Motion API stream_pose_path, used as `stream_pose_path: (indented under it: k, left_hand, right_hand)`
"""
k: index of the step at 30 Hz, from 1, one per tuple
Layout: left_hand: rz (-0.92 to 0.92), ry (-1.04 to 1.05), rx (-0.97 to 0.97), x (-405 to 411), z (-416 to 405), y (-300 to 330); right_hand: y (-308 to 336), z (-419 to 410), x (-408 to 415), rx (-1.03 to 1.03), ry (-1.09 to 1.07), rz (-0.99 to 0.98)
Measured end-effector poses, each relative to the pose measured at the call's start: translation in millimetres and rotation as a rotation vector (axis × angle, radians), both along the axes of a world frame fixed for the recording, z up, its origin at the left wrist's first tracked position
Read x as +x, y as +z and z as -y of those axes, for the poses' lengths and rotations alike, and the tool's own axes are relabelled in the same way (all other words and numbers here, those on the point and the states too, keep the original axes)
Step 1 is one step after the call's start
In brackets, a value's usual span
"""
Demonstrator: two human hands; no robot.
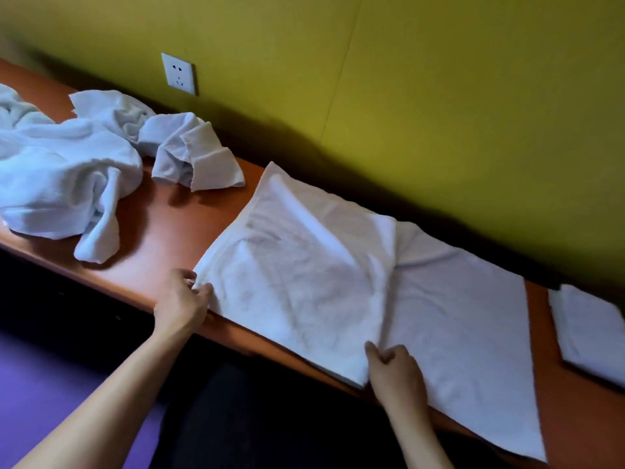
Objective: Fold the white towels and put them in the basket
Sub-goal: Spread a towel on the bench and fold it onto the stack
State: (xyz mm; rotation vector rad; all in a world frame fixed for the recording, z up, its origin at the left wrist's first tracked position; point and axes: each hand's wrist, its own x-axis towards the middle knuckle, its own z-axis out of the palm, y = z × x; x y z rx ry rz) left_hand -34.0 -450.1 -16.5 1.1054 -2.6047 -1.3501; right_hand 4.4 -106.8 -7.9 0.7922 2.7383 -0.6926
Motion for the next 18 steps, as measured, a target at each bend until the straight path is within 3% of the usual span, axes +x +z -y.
stream_pose_path:
  k: [3,8,15,18]
  left_hand:
    - [0.034,-0.026,-0.015,4,2,4]
    - [-0.006,0.008,0.012,29,-1,17]
    - [-0.178,0.177,0.452,88,-6,30]
    - [-0.247,0.197,0.48,112,-13,40]
  right_hand:
    - [-7,9,22,-0.044,0.06,-0.012]
    - [0,14,29,-0.225,-0.074,-0.103]
    - [13,-2,59,-0.34,-0.129,-0.267]
    - [15,-5,70,-0.371,-0.12,-0.349]
